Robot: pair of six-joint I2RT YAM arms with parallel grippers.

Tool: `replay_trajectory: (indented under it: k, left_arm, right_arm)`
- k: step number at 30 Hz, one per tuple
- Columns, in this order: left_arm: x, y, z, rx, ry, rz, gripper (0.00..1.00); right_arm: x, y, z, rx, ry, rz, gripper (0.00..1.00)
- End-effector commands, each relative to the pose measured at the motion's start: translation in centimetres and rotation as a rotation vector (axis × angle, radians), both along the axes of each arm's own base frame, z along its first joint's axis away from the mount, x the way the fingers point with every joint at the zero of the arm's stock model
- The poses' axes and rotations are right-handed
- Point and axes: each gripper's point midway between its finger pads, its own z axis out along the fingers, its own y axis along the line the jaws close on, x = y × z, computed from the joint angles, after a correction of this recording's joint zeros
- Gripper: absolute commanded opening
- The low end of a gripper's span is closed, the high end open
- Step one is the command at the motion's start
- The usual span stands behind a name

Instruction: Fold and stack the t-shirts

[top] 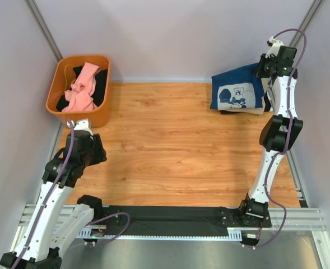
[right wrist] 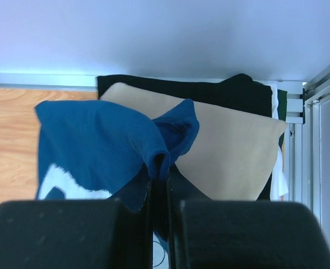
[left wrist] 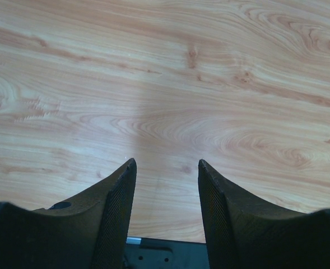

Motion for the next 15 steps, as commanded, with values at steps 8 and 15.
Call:
replay_trajectory:
  k: [8, 15]
  left_arm:
    - [0.5, 0.2, 0.1, 0.009, 0.003, 0.021, 0.55]
    - [0.5, 0.2, 0.1, 0.007, 0.003, 0.024, 0.55]
  right_arm:
    - [4.9, -6.0, -4.7, -0.184, -0.095, -0.152, 0.0]
    - [4.9, -8.8, -5.8, -0.23, -0.101, -0.178, 0.0]
